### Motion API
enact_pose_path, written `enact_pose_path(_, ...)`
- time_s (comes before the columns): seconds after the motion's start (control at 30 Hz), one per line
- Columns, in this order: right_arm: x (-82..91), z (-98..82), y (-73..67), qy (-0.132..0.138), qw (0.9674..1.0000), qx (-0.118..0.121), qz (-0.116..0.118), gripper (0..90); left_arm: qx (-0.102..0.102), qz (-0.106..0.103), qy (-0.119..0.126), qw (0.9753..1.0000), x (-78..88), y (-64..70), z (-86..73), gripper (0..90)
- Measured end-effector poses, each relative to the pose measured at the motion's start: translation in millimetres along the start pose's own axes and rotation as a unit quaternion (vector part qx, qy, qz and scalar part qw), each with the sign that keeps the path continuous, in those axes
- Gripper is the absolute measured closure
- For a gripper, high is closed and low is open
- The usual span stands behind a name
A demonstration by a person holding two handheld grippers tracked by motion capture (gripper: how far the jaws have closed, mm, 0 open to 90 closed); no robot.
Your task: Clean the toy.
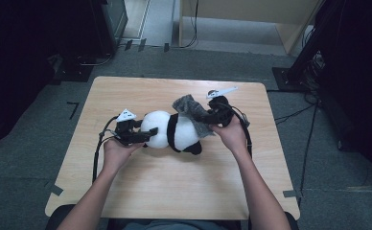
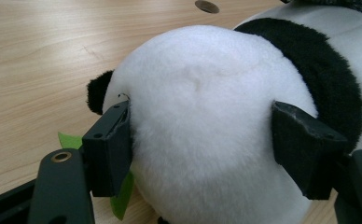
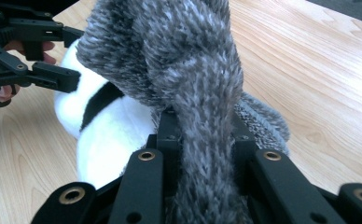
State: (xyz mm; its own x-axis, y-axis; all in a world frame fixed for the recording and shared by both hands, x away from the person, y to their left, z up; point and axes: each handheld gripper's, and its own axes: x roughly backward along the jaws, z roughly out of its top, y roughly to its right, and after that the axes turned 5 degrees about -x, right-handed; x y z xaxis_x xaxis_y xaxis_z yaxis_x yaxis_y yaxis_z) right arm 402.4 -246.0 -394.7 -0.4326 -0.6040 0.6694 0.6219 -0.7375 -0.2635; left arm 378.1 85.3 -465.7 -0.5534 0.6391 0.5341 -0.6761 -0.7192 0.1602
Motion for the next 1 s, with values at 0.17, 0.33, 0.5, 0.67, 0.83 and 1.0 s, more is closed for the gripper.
enact_pose_path(0.17, 9.5, 8.6, -5.8, 0.024, 0.9997, -0.001, 0.002, 75.5, 0.003, 0.0, 0.002, 1.0, 0.1, -0.5, -0.5, 26.2)
enact_pose_path(0.33, 3.4, 32.2, -30.3, 0.03, 0.9991, 0.028, 0.013, 75.3, 0.003, 0.0, 0.003, 1.0, 0.3, 0.0, -0.5, 26.2)
enact_pose_path(0.5, -23.0, 51.4, -53.2, 0.012, 0.9983, 0.053, 0.023, 75.2, 0.0, 0.001, 0.003, 1.0, 0.6, -0.1, -0.5, 26.2)
enact_pose_path(0.67, -51.5, 62.4, -67.7, -0.006, 0.9977, 0.061, 0.031, 75.1, -0.003, 0.001, 0.0, 1.0, 0.9, -0.4, -0.4, 26.2)
enact_pose_path(0.83, -75.6, 66.4, -78.1, -0.025, 0.9969, 0.067, 0.032, 74.9, -0.005, 0.002, 0.001, 1.0, 1.1, 0.0, -0.2, 26.2)
enact_pose_path(1.0, -97.2, 62.4, -84.7, -0.058, 0.9953, 0.071, 0.032, 74.4, -0.007, 0.002, 0.005, 1.0, 1.3, 1.4, -0.1, 26.2)
